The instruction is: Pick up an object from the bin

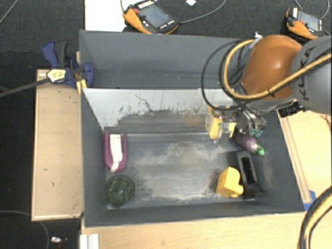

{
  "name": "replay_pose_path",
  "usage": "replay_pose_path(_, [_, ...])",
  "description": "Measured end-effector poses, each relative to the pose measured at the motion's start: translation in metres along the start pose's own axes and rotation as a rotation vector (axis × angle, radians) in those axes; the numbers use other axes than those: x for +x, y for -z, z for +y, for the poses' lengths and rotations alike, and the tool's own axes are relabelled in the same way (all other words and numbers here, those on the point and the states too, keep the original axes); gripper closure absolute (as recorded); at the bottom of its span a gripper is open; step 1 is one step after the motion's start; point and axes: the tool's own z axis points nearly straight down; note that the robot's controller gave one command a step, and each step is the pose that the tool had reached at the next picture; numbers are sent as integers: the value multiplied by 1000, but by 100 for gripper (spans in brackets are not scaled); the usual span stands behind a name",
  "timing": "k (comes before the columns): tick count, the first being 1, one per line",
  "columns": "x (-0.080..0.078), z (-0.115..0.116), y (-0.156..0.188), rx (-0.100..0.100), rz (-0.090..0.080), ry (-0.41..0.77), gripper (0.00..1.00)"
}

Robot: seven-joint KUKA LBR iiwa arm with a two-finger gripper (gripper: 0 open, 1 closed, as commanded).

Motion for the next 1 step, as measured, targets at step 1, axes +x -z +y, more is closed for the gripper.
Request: replay_pose_path(1, [2,0,-5,0,7,0,100])
